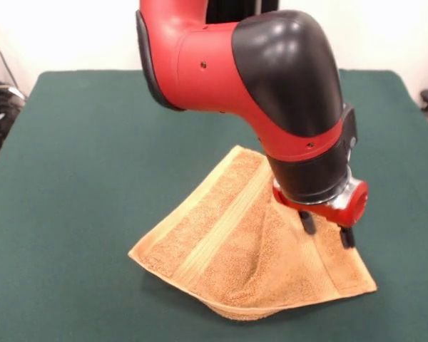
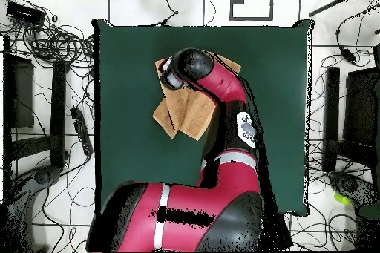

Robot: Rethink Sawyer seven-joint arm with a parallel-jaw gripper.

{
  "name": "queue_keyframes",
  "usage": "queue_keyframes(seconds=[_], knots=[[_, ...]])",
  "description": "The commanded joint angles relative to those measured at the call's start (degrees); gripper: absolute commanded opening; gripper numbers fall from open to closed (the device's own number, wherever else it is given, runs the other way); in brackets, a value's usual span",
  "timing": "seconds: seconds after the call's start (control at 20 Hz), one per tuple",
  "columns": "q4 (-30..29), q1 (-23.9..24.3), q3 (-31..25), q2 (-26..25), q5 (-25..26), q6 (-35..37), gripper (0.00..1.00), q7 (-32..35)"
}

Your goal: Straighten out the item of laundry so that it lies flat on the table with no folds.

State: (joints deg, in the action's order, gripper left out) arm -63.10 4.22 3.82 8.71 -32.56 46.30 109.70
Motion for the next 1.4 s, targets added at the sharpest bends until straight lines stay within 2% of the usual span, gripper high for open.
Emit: queue_keyframes(seconds=[0.05,0.3,0.45,0.65,0.85,1.15,1.4], knots=[[-0.77,-0.47,0.56,-2.88,1.83,5.76,1.0,15.02],[1.94,0.19,3.63,-0.5,5.29,12.48,1.0,13.02],[1.29,0.69,5.22,1.02,7.56,13.73,1.0,10.3],[0.64,1.53,4.73,2.05,7.25,14.01,1.0,11.96],[2.21,2.91,2.97,0.71,3.07,14.19,1.0,18.59],[7.13,3.85,3.55,-2.09,5.42,16.55,1.0,16.13],[5.72,5.35,1.34,-2.44,2.57,13.62,1.0,17.8]])
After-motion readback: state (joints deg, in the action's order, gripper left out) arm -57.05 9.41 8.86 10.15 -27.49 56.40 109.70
